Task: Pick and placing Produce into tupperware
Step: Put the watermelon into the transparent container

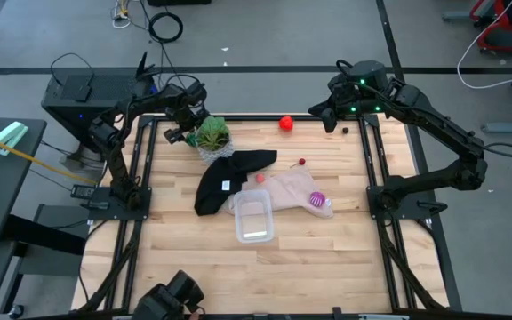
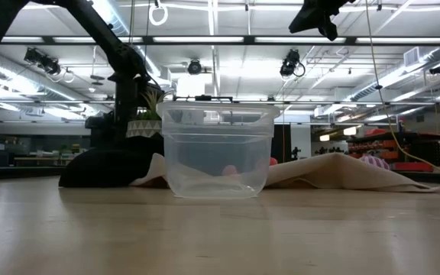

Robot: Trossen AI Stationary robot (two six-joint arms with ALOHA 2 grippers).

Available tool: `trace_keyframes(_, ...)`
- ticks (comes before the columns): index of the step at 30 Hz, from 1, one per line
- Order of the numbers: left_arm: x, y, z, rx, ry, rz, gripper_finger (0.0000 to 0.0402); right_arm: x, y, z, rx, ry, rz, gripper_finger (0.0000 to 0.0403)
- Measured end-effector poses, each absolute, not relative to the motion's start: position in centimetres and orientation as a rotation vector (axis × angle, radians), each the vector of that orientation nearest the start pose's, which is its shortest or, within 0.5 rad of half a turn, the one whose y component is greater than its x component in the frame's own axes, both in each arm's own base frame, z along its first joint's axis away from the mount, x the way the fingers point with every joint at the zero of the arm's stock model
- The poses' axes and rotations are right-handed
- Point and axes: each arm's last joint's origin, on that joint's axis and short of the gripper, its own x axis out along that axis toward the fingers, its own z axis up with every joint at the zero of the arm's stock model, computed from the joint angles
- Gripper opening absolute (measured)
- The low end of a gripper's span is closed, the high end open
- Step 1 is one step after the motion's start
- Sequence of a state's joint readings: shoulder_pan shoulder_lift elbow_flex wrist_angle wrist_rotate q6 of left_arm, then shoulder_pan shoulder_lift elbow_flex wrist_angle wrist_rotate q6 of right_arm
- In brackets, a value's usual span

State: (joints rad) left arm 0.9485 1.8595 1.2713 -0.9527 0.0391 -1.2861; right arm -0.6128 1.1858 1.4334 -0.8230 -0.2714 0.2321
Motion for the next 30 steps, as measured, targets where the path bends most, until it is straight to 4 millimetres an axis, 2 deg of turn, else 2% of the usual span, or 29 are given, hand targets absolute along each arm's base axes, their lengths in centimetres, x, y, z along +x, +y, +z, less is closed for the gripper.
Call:
trace_keyframes(8, 19.7, 27.3, 17.7, -1.681, 0.821, 1.606, 0.0268, 18.8, -12.2, 41.4, 0.472, 0.484, -0.393, 0.0042)
trace_keyframes(18, 20.1, 28.0, 19.8, -1.647, 0.758, 1.557, 0.0253, 18.8, -12.2, 41.4, 0.454, 0.487, -0.388, 0.0042)
trace_keyframes(30, 20.1, 28.4, 21.8, -1.582, 0.831, 1.506, 0.0228, 18.8, -12.2, 41.4, 0.447, 0.489, -0.387, 0.0042)
